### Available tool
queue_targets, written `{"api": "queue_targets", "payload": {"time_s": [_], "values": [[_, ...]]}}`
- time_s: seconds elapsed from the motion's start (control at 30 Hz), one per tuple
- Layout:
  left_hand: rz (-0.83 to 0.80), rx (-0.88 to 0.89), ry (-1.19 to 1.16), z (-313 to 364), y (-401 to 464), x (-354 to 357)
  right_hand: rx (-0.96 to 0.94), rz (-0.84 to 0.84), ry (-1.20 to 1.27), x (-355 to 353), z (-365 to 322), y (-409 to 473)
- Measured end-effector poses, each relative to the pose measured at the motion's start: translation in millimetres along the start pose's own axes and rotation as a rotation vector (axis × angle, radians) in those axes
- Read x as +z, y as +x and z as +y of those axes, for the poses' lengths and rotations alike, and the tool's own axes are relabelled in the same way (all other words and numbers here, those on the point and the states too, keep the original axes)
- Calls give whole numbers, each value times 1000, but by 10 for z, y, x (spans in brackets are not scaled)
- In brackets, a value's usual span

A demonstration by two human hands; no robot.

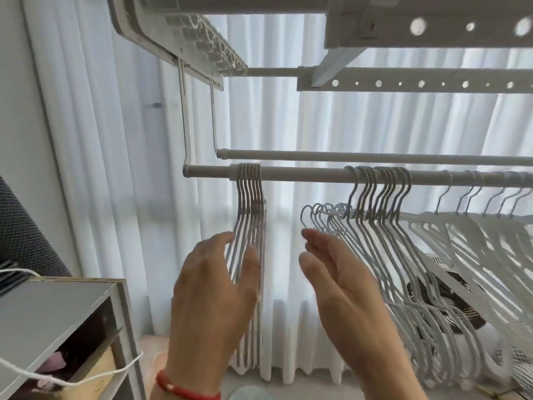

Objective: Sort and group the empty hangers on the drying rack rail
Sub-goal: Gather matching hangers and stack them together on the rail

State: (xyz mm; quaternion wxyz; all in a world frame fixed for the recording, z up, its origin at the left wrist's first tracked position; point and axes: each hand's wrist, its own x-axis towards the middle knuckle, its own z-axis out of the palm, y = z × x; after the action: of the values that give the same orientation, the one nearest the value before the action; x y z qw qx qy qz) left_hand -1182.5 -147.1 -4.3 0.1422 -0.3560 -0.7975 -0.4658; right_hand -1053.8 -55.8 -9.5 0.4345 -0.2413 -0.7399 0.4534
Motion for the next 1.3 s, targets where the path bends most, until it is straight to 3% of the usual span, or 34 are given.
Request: {"api": "queue_targets", "payload": {"time_s": [0.07,0.2,0.37,0.5,0.6,0.93,1.1,1.3], "values": [[31,104,-184,245,-34,85,-41,161,-158,-265,-28,38],[-214,90,-352,683,-87,572,7,338,-444,-695,84,144],[-482,-113,-481,1018,-206,1306,251,153,-618,-1053,329,253],[-546,-315,-855,1032,-257,1602,391,64,-644,-1270,506,287],[-584,-369,-960,1036,-261,1672,334,81,-560,-1370,609,325],[-450,-276,-900,984,-212,1537,278,57,-49,-1284,711,291],[-446,-269,-884,906,-166,1424,244,46,-17,-1142,683,276],[-589,-221,-875,766,-1,1229,251,64,39,-1144,666,241]]}}
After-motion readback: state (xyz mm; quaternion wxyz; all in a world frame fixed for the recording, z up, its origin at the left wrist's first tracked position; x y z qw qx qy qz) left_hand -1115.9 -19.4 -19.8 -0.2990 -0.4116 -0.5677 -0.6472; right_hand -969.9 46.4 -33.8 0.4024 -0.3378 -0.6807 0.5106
